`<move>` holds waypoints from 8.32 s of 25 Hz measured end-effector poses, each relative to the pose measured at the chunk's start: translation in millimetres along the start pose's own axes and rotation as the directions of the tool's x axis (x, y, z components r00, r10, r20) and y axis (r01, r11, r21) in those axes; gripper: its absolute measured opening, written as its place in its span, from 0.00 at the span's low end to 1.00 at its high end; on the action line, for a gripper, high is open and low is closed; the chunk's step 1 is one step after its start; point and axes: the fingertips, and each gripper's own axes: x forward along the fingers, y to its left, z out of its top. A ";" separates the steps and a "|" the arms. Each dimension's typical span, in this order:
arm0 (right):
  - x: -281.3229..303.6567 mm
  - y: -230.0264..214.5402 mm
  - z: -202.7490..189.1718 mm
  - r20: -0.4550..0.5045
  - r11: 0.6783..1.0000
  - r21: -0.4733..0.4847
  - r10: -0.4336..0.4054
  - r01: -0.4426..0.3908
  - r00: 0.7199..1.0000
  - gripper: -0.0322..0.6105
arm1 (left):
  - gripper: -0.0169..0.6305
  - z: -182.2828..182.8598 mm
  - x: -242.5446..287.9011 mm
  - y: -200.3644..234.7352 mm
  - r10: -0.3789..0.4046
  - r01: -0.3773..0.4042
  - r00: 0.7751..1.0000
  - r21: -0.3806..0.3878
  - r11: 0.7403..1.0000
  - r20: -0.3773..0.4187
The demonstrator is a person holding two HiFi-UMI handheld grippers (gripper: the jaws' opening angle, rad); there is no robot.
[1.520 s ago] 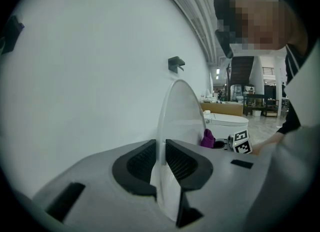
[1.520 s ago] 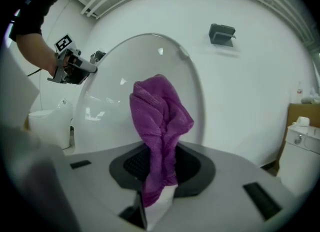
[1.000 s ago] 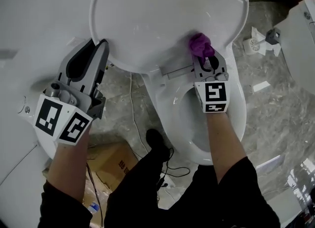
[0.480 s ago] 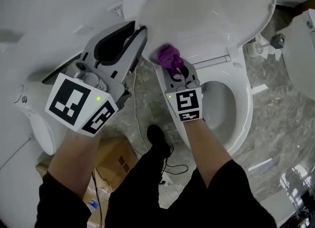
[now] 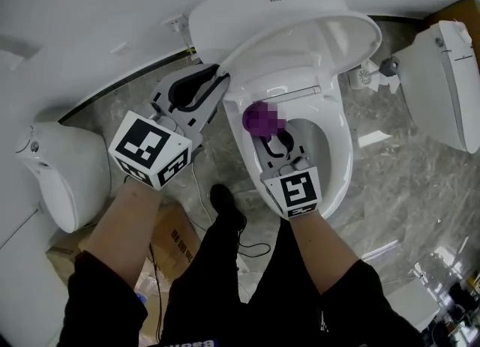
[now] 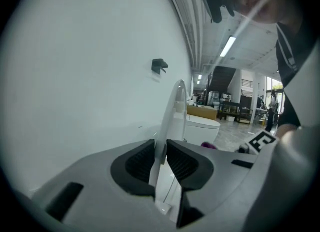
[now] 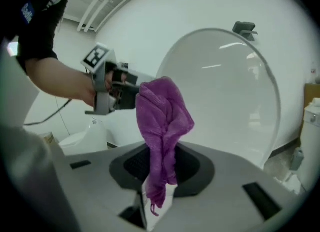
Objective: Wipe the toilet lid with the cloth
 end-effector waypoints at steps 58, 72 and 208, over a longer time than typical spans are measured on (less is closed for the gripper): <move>-195.2 9.5 131.8 -0.160 0.968 -0.120 0.201 -0.221 0.966 0.20 | 0.05 -126.7 -33.5 -255.1 -0.108 0.044 0.986 -0.434 0.900 -0.124; -125.6 3.1 70.5 -0.347 0.911 -0.203 0.275 -0.358 0.897 0.20 | 0.05 -121.9 -37.8 -257.3 -0.080 0.034 0.993 -0.433 0.901 -0.089; -319.4 -19.8 -68.2 -0.837 0.232 -0.542 -0.064 -0.808 0.543 0.20 | 0.05 5.1 -87.8 -387.7 0.124 -0.126 0.992 -0.376 0.918 -0.031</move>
